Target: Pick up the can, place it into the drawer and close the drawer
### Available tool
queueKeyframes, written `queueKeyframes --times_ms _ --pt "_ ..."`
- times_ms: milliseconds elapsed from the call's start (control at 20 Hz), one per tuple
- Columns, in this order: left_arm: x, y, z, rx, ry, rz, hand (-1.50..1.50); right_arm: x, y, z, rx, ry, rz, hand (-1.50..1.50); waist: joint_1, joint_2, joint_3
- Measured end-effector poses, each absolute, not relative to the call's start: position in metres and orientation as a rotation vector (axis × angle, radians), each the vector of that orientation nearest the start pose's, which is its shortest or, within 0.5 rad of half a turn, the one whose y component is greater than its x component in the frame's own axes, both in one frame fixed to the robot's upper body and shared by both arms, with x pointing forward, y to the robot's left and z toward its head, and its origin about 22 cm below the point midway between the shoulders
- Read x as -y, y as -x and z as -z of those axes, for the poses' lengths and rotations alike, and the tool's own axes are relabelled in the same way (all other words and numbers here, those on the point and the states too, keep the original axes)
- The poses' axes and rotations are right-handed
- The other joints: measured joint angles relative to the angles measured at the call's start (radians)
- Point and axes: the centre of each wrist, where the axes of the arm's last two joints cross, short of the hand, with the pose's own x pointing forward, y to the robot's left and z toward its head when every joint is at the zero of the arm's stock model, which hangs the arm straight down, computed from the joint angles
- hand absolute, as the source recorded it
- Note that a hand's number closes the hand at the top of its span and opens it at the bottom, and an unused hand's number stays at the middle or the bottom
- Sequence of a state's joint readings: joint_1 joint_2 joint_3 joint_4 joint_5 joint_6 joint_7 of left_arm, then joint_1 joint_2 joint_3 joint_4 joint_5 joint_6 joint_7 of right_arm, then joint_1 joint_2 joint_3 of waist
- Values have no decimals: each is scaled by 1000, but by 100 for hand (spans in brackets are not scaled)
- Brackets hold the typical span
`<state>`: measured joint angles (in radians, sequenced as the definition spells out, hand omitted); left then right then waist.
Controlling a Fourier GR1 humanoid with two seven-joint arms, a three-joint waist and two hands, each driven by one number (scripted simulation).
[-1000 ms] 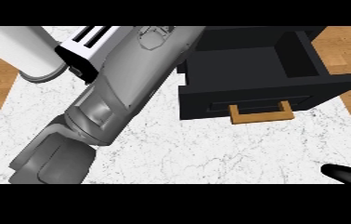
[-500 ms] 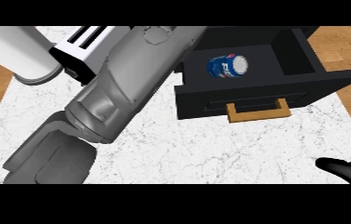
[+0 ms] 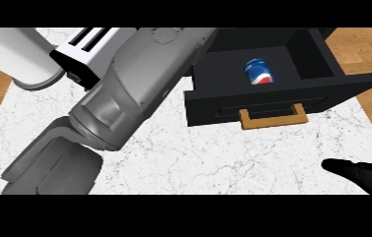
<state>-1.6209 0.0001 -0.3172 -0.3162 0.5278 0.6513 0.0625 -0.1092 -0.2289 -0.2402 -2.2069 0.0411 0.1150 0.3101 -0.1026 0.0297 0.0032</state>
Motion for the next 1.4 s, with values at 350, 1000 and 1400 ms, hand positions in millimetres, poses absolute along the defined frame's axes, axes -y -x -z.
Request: queueKeyframes --times_ms 350,1000,1400 --pt "21 -434 -255 1709 -58 7 -150 279 -220 -186 1992 534 -435 -150 17 1 0" --pt "17 -437 -257 1729 -64 12 -150 235 -288 -145 1881 816 -795 -150 79 -8 -2" --pt "6 -442 -258 1727 -41 12 -150 214 -337 -102 1803 950 -931 -150 109 -16 -2"
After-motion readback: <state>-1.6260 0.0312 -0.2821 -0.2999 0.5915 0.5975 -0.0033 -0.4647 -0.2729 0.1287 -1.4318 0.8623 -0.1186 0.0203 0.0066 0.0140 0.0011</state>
